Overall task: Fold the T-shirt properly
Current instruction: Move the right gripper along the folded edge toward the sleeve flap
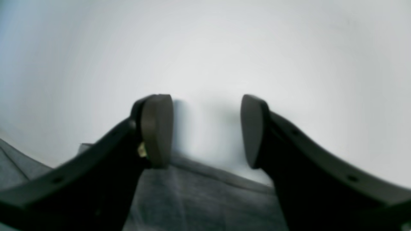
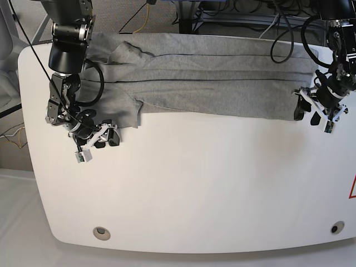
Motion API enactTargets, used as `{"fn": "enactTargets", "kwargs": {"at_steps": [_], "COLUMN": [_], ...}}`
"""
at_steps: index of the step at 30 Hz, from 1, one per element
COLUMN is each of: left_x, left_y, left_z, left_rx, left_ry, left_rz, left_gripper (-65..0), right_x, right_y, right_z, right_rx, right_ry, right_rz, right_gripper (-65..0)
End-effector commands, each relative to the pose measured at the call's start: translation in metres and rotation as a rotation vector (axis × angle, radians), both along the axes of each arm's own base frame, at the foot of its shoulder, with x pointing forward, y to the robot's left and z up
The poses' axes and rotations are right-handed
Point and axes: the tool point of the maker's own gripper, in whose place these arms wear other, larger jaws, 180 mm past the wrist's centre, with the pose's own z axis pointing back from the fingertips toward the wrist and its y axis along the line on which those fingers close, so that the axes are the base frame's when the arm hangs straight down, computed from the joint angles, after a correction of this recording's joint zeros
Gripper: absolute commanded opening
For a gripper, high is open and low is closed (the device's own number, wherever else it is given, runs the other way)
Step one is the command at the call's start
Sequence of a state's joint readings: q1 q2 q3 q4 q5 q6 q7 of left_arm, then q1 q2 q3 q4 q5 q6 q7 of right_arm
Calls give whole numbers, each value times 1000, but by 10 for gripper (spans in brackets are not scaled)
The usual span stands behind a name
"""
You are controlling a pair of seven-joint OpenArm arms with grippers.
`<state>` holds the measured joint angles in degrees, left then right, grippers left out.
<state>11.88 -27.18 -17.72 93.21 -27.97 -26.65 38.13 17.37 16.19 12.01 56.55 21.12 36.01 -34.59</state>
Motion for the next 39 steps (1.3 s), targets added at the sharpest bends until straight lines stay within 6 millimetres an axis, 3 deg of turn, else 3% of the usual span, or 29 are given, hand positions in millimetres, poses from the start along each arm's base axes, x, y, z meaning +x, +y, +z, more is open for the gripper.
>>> {"fn": "enactTargets", "kwargs": {"at_steps": [1,12,14,24,34,39], "left_x": [7,8,7,7,6,7], "left_y": [3,1,1,0,0,-1], "left_z": [14,15,15,15,14,14], "left_rx": [5,-1,1,-4,-6,-6], "left_ry": [-43,-50,-51,-52,-47,-50], "left_rz": [-9,-12,-13,-16,-16,-18], "left_gripper": [-330,-332,-330,-330,-334,-336], "right_x": [-5,-5,-3,-1,-3,-5], "right_y": [-1,8,26,53,47,49], "right_z": [-6,-10,-8,-8,-6,-5], "right_rx": [-39,-39,-7,-38,-81,-82], "right_ry": [44,66,48,35,33,43], "right_rz": [27,52,71,123,135,145], "right_gripper": [-320,-325,-322,-320,-321,-388]}}
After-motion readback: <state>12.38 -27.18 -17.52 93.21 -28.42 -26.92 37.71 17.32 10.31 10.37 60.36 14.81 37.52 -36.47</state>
